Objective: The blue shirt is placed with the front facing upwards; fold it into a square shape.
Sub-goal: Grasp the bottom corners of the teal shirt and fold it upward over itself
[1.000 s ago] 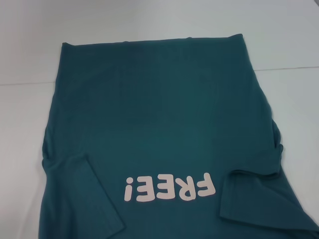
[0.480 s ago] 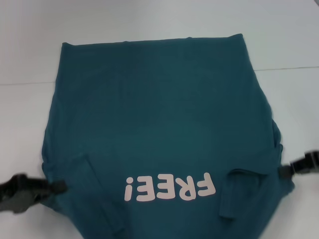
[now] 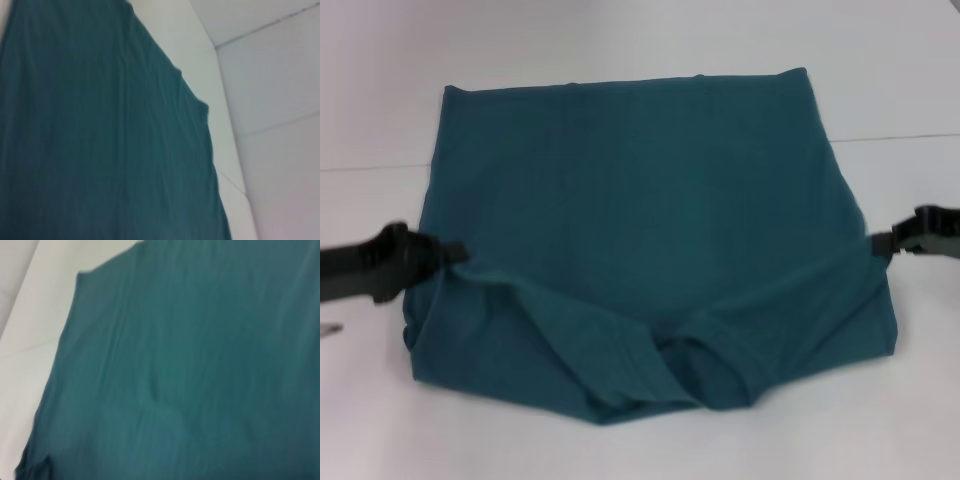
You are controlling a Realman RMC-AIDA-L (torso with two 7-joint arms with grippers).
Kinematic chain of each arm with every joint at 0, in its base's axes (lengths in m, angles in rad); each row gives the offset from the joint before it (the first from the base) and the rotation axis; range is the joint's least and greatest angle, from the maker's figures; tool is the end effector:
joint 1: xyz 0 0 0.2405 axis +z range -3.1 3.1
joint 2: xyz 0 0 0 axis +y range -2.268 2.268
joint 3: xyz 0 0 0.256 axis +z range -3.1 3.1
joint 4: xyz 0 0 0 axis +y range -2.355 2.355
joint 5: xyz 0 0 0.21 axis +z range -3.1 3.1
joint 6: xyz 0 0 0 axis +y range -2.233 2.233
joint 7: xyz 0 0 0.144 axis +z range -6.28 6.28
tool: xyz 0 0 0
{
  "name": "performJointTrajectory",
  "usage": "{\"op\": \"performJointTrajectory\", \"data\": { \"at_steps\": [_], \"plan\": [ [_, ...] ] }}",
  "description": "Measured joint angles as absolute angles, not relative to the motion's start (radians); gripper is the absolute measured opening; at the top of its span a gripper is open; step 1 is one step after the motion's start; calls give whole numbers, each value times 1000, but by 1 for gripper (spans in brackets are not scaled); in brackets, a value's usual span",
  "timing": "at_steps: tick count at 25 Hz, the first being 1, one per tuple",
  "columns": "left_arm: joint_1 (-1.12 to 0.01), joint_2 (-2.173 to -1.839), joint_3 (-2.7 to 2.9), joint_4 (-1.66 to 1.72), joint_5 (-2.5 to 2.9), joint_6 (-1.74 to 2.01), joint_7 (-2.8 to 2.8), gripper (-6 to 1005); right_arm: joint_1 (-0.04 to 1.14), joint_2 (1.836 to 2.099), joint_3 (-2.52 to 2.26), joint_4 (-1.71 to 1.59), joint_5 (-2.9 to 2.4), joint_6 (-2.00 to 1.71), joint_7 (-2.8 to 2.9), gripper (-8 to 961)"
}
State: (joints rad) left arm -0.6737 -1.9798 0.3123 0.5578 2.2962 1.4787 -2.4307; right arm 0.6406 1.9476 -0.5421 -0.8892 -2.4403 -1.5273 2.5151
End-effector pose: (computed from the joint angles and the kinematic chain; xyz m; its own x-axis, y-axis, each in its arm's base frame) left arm -0.2854 0.3732 0.0458 -0.0826 0.8648 0.4952 0.9621 -0.0605 0.2661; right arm 0.2889 0.3781 0.0988 0.1861 -0.8844 -0.4281 -0.9808 -0.1410 -0.1350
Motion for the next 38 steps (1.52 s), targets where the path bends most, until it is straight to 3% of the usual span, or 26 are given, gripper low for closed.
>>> {"op": "performJointTrajectory", "data": {
  "at_steps": [4, 12, 38],
  "plan": [
    [-738, -1969, 358, 518, 2302, 1331, -2453, -1, 682, 1947, -556, -832, -2442, -1412, 2528, 22],
    [-830, -1981, 509, 474, 2303, 1062, -2515, 0, 760, 1951, -651, -731, -2456, -1187, 2556, 22],
    [-926, -1974, 694, 476, 2333, 764, -2531, 0, 954, 1965, -786, -596, -2734, -811, 2652, 23]
  ]
}}
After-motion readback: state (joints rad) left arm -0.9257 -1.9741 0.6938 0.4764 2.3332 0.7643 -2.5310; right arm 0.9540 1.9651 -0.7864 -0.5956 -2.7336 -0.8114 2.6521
